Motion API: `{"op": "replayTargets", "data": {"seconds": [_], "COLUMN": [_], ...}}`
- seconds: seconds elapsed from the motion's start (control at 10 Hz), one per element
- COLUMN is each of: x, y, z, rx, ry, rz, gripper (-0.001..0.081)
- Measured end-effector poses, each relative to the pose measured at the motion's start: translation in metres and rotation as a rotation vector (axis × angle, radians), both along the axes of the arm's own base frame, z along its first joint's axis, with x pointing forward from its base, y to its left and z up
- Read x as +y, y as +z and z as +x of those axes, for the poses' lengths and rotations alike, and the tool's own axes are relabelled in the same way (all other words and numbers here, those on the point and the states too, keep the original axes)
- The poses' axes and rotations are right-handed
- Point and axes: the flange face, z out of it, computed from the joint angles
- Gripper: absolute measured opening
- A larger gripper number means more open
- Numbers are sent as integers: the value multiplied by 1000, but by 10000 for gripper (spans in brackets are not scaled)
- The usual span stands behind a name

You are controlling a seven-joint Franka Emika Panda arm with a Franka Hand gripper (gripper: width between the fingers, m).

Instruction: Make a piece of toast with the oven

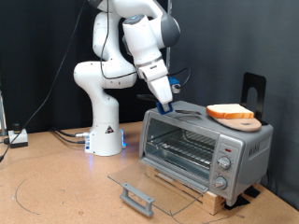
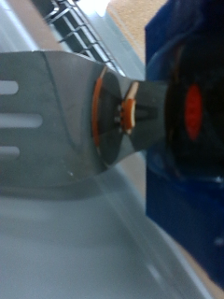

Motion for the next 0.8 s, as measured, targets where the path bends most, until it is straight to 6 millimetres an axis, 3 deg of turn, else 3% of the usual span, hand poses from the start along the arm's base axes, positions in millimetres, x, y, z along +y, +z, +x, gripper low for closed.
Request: {"op": "replayTargets", "data": {"seconds": [0.4,0.8], "x": [15,14], "y": [21,17], "z": [8,10], "rx": [2,38], "ry": [-13,12], "rz": [49,2], "gripper": [395,395]}}
